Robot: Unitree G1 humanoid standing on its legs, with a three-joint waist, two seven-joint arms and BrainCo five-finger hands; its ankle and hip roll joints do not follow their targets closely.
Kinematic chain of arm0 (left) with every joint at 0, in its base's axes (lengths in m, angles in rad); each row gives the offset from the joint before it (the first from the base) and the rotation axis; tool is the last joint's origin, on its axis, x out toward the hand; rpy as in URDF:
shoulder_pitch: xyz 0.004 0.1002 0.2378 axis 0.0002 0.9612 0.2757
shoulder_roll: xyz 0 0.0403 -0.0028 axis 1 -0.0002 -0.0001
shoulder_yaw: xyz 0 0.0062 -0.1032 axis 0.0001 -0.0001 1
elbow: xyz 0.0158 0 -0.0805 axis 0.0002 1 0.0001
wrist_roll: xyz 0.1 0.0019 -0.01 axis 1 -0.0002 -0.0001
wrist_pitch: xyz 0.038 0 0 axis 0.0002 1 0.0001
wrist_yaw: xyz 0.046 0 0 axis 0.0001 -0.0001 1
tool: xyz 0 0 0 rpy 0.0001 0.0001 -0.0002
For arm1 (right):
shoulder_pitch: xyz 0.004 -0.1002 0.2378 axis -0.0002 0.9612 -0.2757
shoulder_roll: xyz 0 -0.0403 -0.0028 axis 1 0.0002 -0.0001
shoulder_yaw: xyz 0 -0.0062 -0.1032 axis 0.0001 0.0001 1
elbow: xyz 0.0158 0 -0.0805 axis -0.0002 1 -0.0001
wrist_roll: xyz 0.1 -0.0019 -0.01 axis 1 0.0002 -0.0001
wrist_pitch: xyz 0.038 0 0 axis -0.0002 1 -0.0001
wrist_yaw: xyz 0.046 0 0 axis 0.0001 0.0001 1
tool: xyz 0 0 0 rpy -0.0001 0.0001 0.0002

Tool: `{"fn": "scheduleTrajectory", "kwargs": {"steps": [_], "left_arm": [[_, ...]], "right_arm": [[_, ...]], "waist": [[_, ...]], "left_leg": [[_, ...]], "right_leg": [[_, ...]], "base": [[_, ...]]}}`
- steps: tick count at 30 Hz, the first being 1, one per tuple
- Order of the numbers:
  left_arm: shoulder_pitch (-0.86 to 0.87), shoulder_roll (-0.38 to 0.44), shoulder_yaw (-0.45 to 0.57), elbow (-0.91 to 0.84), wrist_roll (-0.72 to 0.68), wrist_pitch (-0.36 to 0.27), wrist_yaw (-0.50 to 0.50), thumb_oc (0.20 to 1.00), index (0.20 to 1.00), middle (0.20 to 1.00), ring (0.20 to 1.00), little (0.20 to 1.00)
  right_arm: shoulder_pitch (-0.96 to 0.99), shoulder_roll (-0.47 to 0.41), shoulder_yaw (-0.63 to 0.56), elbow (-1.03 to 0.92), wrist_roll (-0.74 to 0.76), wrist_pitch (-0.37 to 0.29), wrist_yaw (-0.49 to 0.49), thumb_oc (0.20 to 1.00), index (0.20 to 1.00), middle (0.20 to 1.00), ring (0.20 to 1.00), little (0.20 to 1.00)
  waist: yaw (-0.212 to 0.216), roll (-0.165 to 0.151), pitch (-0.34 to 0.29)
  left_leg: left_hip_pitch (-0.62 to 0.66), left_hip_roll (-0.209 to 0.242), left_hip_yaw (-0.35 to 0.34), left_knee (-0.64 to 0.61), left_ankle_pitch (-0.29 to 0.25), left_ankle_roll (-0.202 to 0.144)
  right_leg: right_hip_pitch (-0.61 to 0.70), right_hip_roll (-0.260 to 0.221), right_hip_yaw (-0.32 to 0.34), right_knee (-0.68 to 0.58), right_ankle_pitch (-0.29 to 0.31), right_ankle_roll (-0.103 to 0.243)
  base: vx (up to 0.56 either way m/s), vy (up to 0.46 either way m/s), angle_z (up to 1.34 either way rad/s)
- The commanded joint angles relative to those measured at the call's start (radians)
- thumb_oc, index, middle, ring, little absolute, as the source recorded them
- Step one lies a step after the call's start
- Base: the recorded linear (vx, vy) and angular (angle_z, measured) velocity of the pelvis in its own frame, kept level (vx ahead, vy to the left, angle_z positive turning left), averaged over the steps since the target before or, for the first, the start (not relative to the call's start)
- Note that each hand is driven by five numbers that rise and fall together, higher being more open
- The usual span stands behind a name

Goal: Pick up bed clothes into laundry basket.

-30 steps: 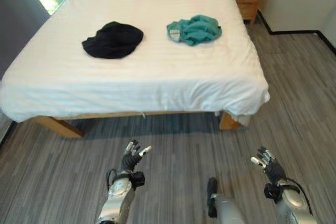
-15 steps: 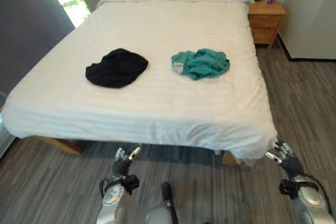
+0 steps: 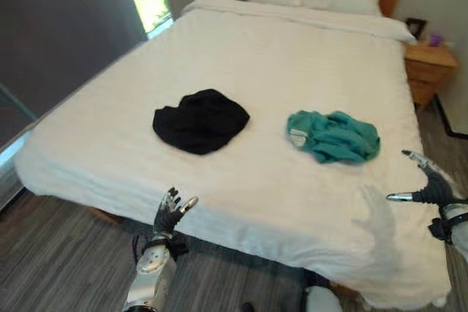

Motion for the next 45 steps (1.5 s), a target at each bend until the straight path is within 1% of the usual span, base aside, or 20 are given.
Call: {"fn": "scheduleTrajectory", "kwargs": {"steps": [1,3,4,5,6,7,8,9,13,15,18,22,23,28,32,33,40,41,44,45], "left_arm": [[-0.025,-0.002,-0.007,0.002,-0.008,-0.04,-0.043,1.0,1.0,1.0,1.0,1.0],[-0.011,-0.002,-0.008,0.004,-0.008,-0.034,-0.05,1.0,1.0,1.0,1.0,1.0],[0.013,0.008,-0.021,-0.003,-0.012,-0.026,-0.062,1.0,1.0,1.0,1.0,1.0],[0.015,0.007,-0.016,-0.004,-0.013,-0.026,-0.062,1.0,1.0,1.0,1.0,1.0],[0.023,0.014,-0.029,-0.007,-0.022,-0.025,-0.065,1.0,1.0,1.0,1.0,1.0],[0.036,0.023,-0.042,-0.008,-0.039,-0.024,-0.068,1.0,1.0,1.0,1.0,1.0],[0.037,0.021,-0.035,-0.008,-0.04,-0.023,-0.068,1.0,1.0,1.0,1.0,1.0],[0.04,0.034,-0.05,-0.012,-0.042,-0.023,-0.07,1.0,1.0,1.0,1.0,1.0],[0.03,0.066,-0.055,-0.019,-0.073,-0.024,-0.065,1.0,1.0,1.0,1.0,1.0],[0.004,0.093,-0.075,-0.039,-0.112,-0.034,-0.053,1.0,1.0,1.0,1.0,1.0],[-0.015,0.102,-0.079,-0.061,-0.131,-0.04,-0.048,1.0,1.0,1.0,1.0,1.0],[-0.034,0.118,-0.059,-0.105,-0.151,-0.047,-0.03,1.0,1.0,1.0,1.0,1.0],[-0.032,0.107,-0.04,-0.099,-0.152,-0.049,-0.018,1.0,1.0,1.0,1.0,1.0],[-0.041,0.139,0.072,-0.098,-0.117,-0.075,0.029,1.0,1.0,1.0,1.0,1.0],[-0.157,0.265,0.154,-0.103,-0.048,-0.097,0.085,1.0,1.0,1.0,1.0,1.0],[-0.159,0.267,0.153,-0.102,-0.048,-0.097,0.085,1.0,1.0,1.0,1.0,1.0],[-0.355,0.372,0.104,-0.149,-0.033,-0.113,0.091,1.0,1.0,1.0,1.0,1.0],[-0.411,0.391,0.069,-0.148,-0.031,-0.113,0.075,1.0,1.0,1.0,1.0,1.0],[-0.423,0.388,0.053,-0.161,-0.037,-0.109,0.059,1.0,1.0,1.0,1.0,1.0],[-0.428,0.394,0.035,-0.178,-0.021,-0.095,0.036,1.0,1.0,1.0,1.0,1.0]], "right_arm": [[-0.169,-0.108,-0.009,0.128,-0.084,-0.03,-0.04,1.0,1.0,1.0,1.0,1.0],[-0.201,-0.13,0.022,0.165,-0.104,-0.027,-0.041,1.0,1.0,1.0,1.0,1.0],[-0.264,-0.164,0.088,0.234,-0.138,-0.014,-0.044,1.0,1.0,1.0,1.0,1.0],[-0.282,-0.165,0.106,0.246,-0.138,-0.017,-0.048,1.0,1.0,1.0,1.0,1.0],[-0.32,-0.179,0.147,0.282,-0.156,-0.009,-0.042,1.0,1.0,1.0,1.0,1.0],[-0.428,-0.179,0.26,0.384,-0.158,-0.002,-0.045,1.0,1.0,1.0,1.0,1.0],[-0.451,-0.178,0.282,0.397,-0.156,-0.005,-0.049,1.0,1.0,1.0,1.0,1.0],[-0.49,-0.177,0.336,0.451,-0.159,-0.001,-0.039,1.0,1.0,1.0,1.0,1.0],[-0.716,-0.095,0.587,0.676,-0.129,0.003,-0.024,1.0,1.0,1.0,1.0,1.0],[-0.83,-0.007,0.681,0.873,-0.091,0.019,-0.032,1.0,1.0,1.0,1.0,1.0],[-0.918,0.045,0.734,1.01,-0.083,0.024,-0.044,1.0,1.0,1.0,1.0,1.0],[-0.971,0.121,0.788,1.21,-0.146,0.05,-0.047,1.0,1.0,1.0,1.0,1.0],[-0.963,0.146,0.808,1.231,-0.187,0.053,-0.035,0.2,0.2,0.2,0.2,0.2],[-0.824,0.216,0.788,1.171,-0.237,0.067,-0.026,0.2,0.2,0.2,0.2,0.2],[-0.611,0.248,0.714,1.053,-0.189,0.06,0.001,0.2,0.2,0.2,0.2,0.2],[-0.609,0.248,0.711,1.052,-0.19,0.06,0.001,0.2,0.2,0.2,0.2,0.2],[-0.405,0.302,0.618,1.024,-0.046,0.052,0.048,0.2,0.2,0.2,0.2,0.2],[-0.333,0.302,0.598,0.959,-0.004,0.042,0.078,0.2,0.2,0.2,0.2,0.2],[-0.272,0.303,0.545,0.853,0.079,0.035,0.096,0.2,0.2,0.2,0.2,0.2],[-0.208,0.309,0.482,0.736,0.205,0.023,0.12,0.2,0.2,0.2,0.2,0.2]], "waist": [[0.054,-0.015,-0.02],[0.059,-0.013,-0.027],[0.086,-0.015,-0.027],[0.081,-0.014,-0.028],[0.101,-0.017,-0.028],[0.12,-0.018,-0.025],[0.113,-0.016,-0.025],[0.132,-0.018,-0.022],[0.163,-0.012,0.0],[0.202,0.001,0.04],[0.219,0.017,0.068],[0.255,0.068,0.129],[0.26,0.075,0.139],[0.246,0.075,0.163],[0.199,0.057,0.155],[0.2,0.056,0.154],[0.124,0.025,0.128],[0.086,0.01,0.116],[0.067,0.001,0.108],[0.046,-0.005,0.101]], "left_leg": [[-0.068,0.087,0.117,0.002,0.057,-0.092],[-0.071,0.087,0.11,0.002,0.058,-0.094],[-0.078,0.089,0.096,0.002,0.061,-0.097],[-0.078,0.089,0.096,0.002,0.06,-0.097],[-0.083,0.09,0.089,0.002,0.061,-0.098],[-0.09,0.092,0.079,0.002,0.064,-0.102],[-0.09,0.092,0.079,0.002,0.064,-0.103],[-0.095,0.093,0.072,0.002,0.066,-0.105],[-0.128,0.097,0.053,0.002,0.079,-0.114],[-0.186,0.098,0.031,0.002,0.097,-0.12],[-0.24,0.096,0.015,0.002,0.114,-0.123],[-0.343,0.086,-0.004,0.002,0.145,-0.131],[-0.359,0.088,0.0,0.002,0.148,-0.134],[-0.369,0.089,0.003,0.002,0.145,-0.133],[-0.347,0.092,0.007,0.002,0.125,-0.134],[-0.351,0.092,0.007,0.002,0.13,-0.133],[-0.315,0.096,0.03,0.002,0.103,-0.129],[-0.294,0.1,0.046,0.002,0.092,-0.127],[-0.276,0.104,0.064,0.002,0.083,-0.126],[-0.254,0.108,0.081,0.002,0.071,-0.124]], "right_leg": [[0.141,0.03,-0.044,-0.164,0.12,0.016],[0.152,0.031,-0.052,-0.176,0.112,0.014],[0.161,0.035,-0.059,-0.182,0.099,0.008],[0.161,0.036,-0.059,-0.182,0.099,0.008],[0.165,0.037,-0.065,-0.187,0.092,0.006],[0.169,0.039,-0.073,-0.193,0.084,0.003],[0.17,0.04,-0.073,-0.193,0.084,0.003],[0.172,0.041,-0.076,-0.198,0.081,0.002],[0.163,0.049,-0.089,-0.22,0.078,-0.003],[0.12,0.052,-0.097,-0.232,0.083,-0.006],[0.076,0.052,-0.103,-0.237,0.091,-0.009],[-0.02,0.049,-0.107,-0.239,0.106,-0.01],[-0.036,0.052,-0.103,-0.239,0.105,-0.012],[-0.049,0.06,-0.088,-0.239,0.102,-0.015],[-0.033,0.061,-0.083,-0.239,0.09,-0.013],[-0.037,0.06,-0.082,-0.239,0.094,-0.013],[-0.028,0.064,-0.05,-0.239,0.094,-0.008],[-0.026,0.068,-0.028,-0.239,0.1,-0.006],[-0.023,0.071,-0.01,-0.239,0.103,-0.003],[-0.016,0.076,0.009,-0.239,0.101,-0.001]], "base": [[0.13,-0.038,0.26],[0.08,-0.038,0.29],[0.05,-0.035,0.3],[0.07,-0.049,0.17],[0.06,-0.039,0.09],[0.06,-0.039,0.06],[0.05,-0.04,0.11],[0.03,-0.029,0.09],[0.0,-0.054,0.09],[-0.14,-0.071,0.08],[-0.15,-0.047,0.06],[-0.13,-0.015,0.23],[-0.01,0.023,0.11],[0.01,0.017,-0.13],[0.04,0.004,-0.01],[0.04,0.031,0.01],[0.05,0.038,-0.1],[0.02,0.043,-0.27],[0.05,0.047,-0.3],[0.04,0.038,-0.42]]}}
